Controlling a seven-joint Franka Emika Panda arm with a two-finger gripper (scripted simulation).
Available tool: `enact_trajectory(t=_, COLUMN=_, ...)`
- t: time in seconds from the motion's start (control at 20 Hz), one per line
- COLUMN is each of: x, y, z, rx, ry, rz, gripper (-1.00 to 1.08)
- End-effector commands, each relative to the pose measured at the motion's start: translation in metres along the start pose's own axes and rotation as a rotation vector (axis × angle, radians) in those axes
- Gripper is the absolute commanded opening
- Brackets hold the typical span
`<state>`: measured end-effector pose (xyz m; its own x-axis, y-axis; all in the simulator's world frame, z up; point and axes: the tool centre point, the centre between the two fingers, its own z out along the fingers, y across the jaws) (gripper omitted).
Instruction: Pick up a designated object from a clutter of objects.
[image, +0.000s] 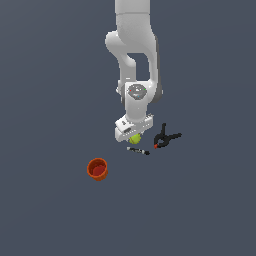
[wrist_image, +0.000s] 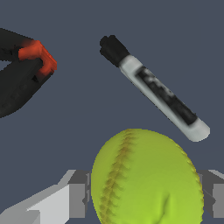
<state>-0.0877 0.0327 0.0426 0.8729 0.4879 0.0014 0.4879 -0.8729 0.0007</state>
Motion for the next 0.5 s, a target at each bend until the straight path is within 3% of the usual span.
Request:
enact_trajectory(t=0.0, x=-0.0002, y=-0.0006, z=0.0010, rx=0.001, ry=-0.001, rz=-0.001, gripper=-1.00)
enact_trajectory(t=0.45, x=0.0009, y=0.0055, z=-0.0074, rx=0.000, ry=0.000, rz=0.000, gripper=-1.00)
